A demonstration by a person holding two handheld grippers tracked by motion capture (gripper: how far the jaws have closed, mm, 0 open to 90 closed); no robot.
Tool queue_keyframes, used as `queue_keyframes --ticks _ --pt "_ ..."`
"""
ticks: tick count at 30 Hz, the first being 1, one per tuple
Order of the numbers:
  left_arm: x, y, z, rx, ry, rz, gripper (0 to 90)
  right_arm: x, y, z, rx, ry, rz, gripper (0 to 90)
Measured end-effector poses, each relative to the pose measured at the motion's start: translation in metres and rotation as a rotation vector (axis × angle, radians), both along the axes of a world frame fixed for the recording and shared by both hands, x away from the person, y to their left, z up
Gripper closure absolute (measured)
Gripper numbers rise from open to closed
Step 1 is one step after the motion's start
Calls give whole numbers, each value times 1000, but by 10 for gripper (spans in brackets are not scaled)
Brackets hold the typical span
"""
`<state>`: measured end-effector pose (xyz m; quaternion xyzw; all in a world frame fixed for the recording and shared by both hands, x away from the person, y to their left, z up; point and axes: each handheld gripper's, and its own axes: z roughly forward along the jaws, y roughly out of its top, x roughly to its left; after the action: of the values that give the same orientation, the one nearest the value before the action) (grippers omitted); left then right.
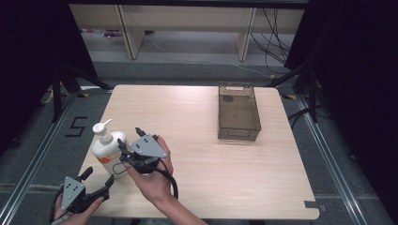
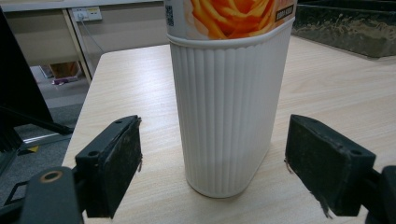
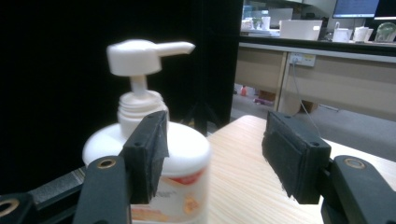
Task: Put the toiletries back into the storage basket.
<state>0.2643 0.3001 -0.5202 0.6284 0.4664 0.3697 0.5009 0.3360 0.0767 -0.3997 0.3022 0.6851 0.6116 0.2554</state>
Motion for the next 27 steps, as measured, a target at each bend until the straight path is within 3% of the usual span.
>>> queue_keyframes --ticks 5,11,24,25,27 --pt "-1 -1 1 5 7 -4 175 -4 12 5 -14 -23 7 407" --pt "-1 -1 0 -5 1 -6 175 -4 30 9 -13 -19 37 407" --pt "-2 -2 1 22 8 1 175 -1 44 9 -34 -2 40 406" --pt "-2 -2 1 21 2 -5 175 -2 44 9 -28 16 35 406" --pt "-2 -2 1 28 7 -7 175 0 45 9 -31 2 41 406"
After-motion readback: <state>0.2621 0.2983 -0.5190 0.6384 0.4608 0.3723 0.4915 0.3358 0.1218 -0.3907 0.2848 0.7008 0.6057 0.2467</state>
